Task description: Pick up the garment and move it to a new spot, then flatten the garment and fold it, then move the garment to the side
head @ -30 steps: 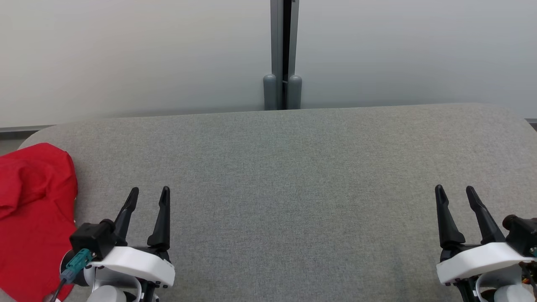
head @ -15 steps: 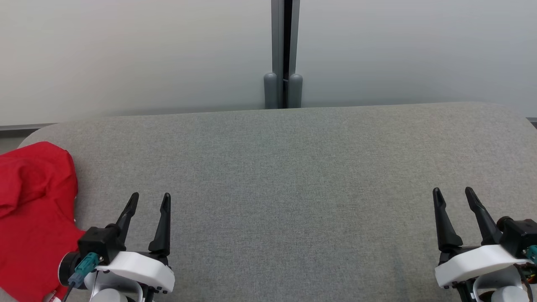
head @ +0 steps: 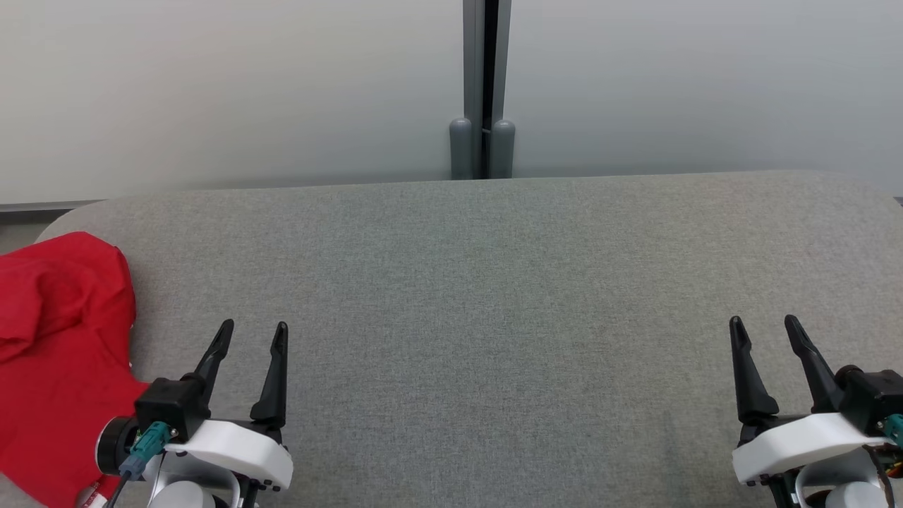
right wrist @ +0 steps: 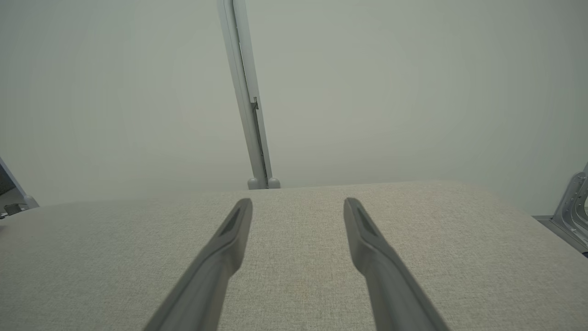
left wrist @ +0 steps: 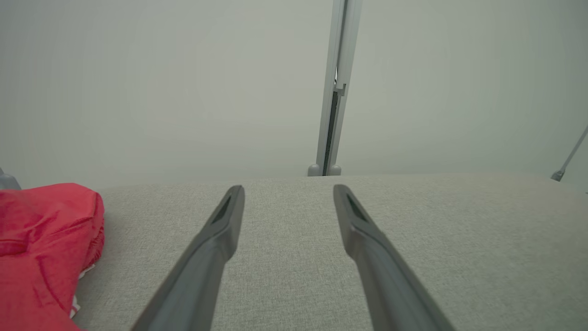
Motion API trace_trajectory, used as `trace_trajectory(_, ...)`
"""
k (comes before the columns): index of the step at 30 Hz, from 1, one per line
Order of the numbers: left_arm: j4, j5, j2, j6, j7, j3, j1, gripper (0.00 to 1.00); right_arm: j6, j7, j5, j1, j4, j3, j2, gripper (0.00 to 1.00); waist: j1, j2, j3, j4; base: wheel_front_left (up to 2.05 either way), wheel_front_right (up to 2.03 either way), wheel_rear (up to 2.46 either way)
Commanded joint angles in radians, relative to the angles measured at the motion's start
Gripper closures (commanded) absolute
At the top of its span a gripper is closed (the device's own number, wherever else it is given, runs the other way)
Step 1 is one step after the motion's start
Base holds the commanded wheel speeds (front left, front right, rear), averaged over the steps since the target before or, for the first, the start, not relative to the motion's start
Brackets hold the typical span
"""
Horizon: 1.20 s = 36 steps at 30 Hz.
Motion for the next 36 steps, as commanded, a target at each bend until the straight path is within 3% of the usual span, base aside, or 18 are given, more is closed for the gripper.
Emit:
trace_trajectory(1,0.0,-0.001,0.004,-0.001,-0.004,0.004,-0.012,0.0,0.0,0.0,0.0,0.008,-0.002,-0.003,-0.002,0.0,-0.0001,0.0,0.0,0.001,0.0,0.0,0.0)
trace_trajectory(12,0.001,-0.024,-0.007,-0.004,-0.003,0.021,-0.035,0.0,0.0,0.002,0.01,0.005,-0.025,-0.013,-0.013,0.0,-0.0001,0.0,0.011,0.061,0.0,0.0,0.0)
trace_trajectory(29,-0.013,-0.017,-0.008,0.005,-0.002,0.097,-0.054,0.0,0.0,0.025,0.008,-0.006,-0.087,0.014,-0.029,0.0,-0.0001,0.0,0.026,0.355,0.0,0.0,0.0)
trace_trajectory(36,-0.018,-0.017,0.002,0.0,-0.003,0.127,-0.053,0.0,0.0,0.031,0.008,-0.015,-0.099,0.028,-0.026,0.0,-0.0001,0.0,0.027,0.428,0.0,0.0,0.0)
